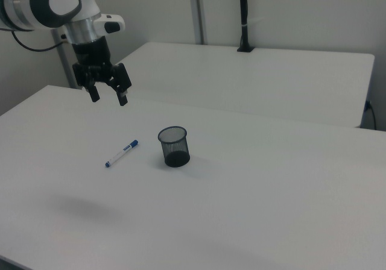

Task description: Insert the marker

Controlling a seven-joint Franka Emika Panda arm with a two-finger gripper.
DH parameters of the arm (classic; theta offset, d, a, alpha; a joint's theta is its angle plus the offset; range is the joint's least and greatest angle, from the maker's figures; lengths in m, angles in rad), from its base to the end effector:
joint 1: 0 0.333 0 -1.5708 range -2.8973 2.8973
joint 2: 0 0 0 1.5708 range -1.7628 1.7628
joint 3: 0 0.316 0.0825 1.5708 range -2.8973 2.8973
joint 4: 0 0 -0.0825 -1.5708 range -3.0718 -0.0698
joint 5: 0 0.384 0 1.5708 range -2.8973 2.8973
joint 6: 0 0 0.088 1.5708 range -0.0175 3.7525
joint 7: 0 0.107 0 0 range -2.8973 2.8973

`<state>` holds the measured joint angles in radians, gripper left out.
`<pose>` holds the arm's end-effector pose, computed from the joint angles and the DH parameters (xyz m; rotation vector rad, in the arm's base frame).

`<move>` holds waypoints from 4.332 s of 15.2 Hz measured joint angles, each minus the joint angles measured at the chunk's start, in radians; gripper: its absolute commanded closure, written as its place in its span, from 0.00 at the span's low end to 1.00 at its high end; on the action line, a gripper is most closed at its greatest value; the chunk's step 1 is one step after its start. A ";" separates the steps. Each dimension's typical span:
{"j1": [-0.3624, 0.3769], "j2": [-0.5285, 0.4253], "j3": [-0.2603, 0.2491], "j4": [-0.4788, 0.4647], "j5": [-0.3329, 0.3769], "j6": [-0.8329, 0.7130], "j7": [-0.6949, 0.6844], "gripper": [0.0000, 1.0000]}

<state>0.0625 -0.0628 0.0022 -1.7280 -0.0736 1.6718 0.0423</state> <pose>0.5406 0.0279 0.5933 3.0683 0.0454 0.0161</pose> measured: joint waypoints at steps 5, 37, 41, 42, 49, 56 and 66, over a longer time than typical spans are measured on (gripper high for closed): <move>0.001 0.000 0.001 -0.003 0.000 0.000 0.000 0.00; 0.183 0.610 0.014 0.086 -0.158 0.663 0.502 0.79; 0.183 0.618 0.014 0.087 -0.169 0.664 0.503 0.89; 0.183 0.618 0.014 0.087 -0.171 0.664 0.503 0.91; 0.167 0.564 0.000 0.133 -0.171 0.665 0.512 0.92; 0.049 0.416 -0.011 0.135 -0.173 0.663 0.512 0.91; -0.046 0.438 -0.062 0.109 -0.231 0.775 0.512 0.91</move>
<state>0.0167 0.3754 -0.0601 -1.6186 -0.3046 2.4469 0.5542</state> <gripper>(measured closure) 0.828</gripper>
